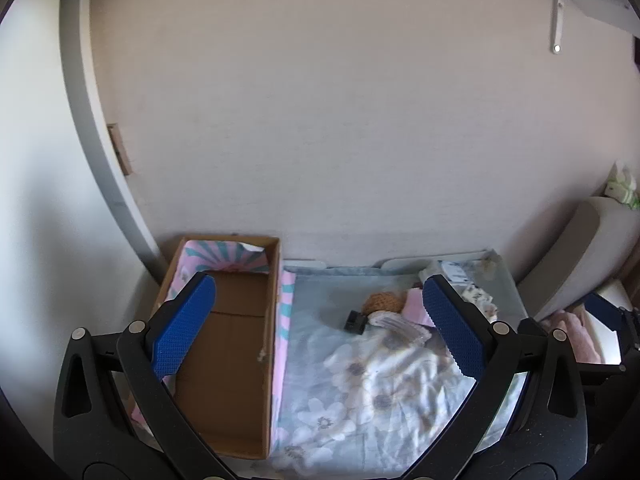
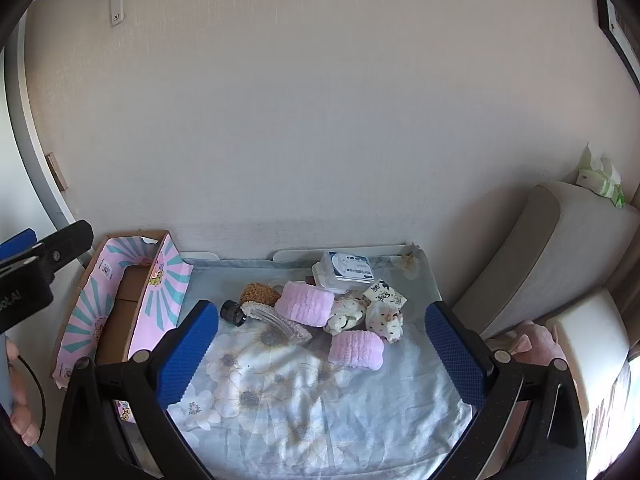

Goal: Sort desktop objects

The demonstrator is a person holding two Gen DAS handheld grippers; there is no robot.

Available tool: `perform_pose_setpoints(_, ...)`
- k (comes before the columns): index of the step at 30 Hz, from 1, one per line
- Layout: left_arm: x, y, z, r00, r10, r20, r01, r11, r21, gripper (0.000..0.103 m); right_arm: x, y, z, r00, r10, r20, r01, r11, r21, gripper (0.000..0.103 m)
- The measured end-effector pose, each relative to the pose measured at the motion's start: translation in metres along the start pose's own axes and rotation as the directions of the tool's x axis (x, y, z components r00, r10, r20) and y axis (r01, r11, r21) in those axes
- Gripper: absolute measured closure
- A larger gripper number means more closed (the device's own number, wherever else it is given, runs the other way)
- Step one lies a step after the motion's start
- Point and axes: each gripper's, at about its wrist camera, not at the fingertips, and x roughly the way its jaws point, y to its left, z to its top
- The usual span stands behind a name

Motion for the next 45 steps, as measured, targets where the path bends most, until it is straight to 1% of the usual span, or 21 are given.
perform_pose_setpoints(3, -0.0018, -0.0003, 0.0008, 1.0, -0.007, 0.007, 0.007, 1.0, 0.002, 0.0, 0.0004, 0.0008, -0.0005, 1.0, -0.021, 0.006, 0.021, 1.0, -0.014, 0.0)
perform_pose_setpoints(7, -0.0002, -0.0012, 0.0024, 1.0, -0.001, 0.001, 0.001, 1.0, 0.013, 0.0, -0.0002, -0.0002, 0.0001, 1.0, 0.005, 0.017, -0.005, 1.0, -0.011, 0.0)
perform_pose_setpoints(25, 0.002, 0.0026, -0.0024, 1.0, 0.009, -0.025, -0.009, 1.0, 0.004, 0.0, 0.0044, -0.0004, -0.0007, 1.0, 0.016, -0.007, -0.016, 1.0, -0.019, 0.0)
perform_pose_setpoints(45, 0.0025, -0.0023, -0.0035, 0.999, 0.007, -0.037, -0.007, 1.0, 0.016, 0.0, 0.0035, -0.0005, -0.0001, 0.999, 0.032, 0.002, -0.032, 0.999, -0.014, 0.0)
